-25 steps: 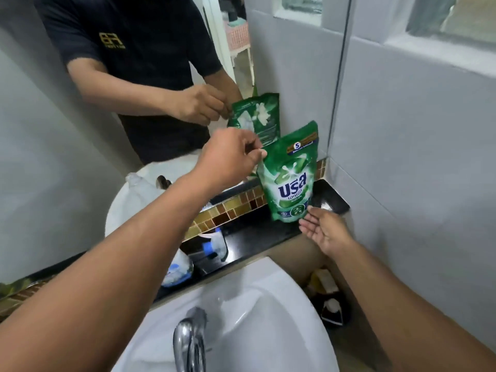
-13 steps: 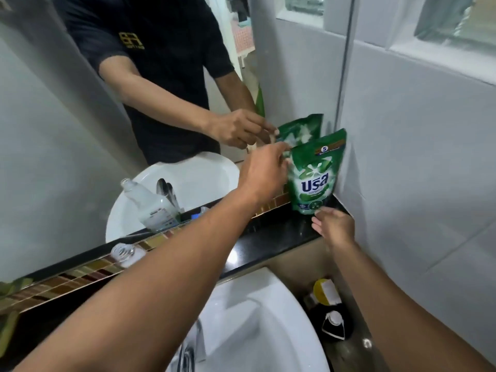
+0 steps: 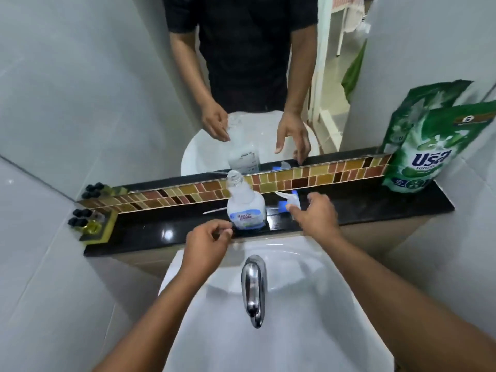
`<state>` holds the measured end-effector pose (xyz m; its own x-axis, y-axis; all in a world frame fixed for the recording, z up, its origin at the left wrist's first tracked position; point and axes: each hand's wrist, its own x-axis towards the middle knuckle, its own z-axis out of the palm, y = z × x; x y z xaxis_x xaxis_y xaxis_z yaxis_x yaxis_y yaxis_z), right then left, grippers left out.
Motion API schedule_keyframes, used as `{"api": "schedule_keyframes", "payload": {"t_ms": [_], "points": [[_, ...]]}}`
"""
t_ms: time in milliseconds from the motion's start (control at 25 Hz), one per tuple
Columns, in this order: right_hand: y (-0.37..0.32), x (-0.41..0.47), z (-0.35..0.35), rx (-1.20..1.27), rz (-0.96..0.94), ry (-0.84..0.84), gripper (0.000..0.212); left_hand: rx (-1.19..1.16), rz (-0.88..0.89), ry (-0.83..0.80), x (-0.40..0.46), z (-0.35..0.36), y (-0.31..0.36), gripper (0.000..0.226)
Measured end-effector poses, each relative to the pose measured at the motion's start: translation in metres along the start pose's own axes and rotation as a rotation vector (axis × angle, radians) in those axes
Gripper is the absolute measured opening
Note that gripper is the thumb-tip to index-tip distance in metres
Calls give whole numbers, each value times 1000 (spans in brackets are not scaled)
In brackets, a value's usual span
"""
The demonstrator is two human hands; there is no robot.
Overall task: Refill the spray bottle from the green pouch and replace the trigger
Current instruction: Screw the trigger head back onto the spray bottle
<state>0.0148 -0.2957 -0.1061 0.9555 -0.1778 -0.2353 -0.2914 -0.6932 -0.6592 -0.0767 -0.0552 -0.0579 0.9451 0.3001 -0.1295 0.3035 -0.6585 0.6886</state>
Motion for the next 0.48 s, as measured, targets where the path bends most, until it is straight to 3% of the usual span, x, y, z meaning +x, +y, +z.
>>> {"api": "schedule_keyframes", "payload": {"t_ms": [120,240,480], "points": [[-31,23,25,-144,119,-10,93,-18,32,73,21,-23,0,29],[-37,34,42,-120,235,13,93,-32,107,0,37,-24,6,47],[-13,9,21,495,381,200,66,-36,209,-78,45,-6,-7,42]]}}
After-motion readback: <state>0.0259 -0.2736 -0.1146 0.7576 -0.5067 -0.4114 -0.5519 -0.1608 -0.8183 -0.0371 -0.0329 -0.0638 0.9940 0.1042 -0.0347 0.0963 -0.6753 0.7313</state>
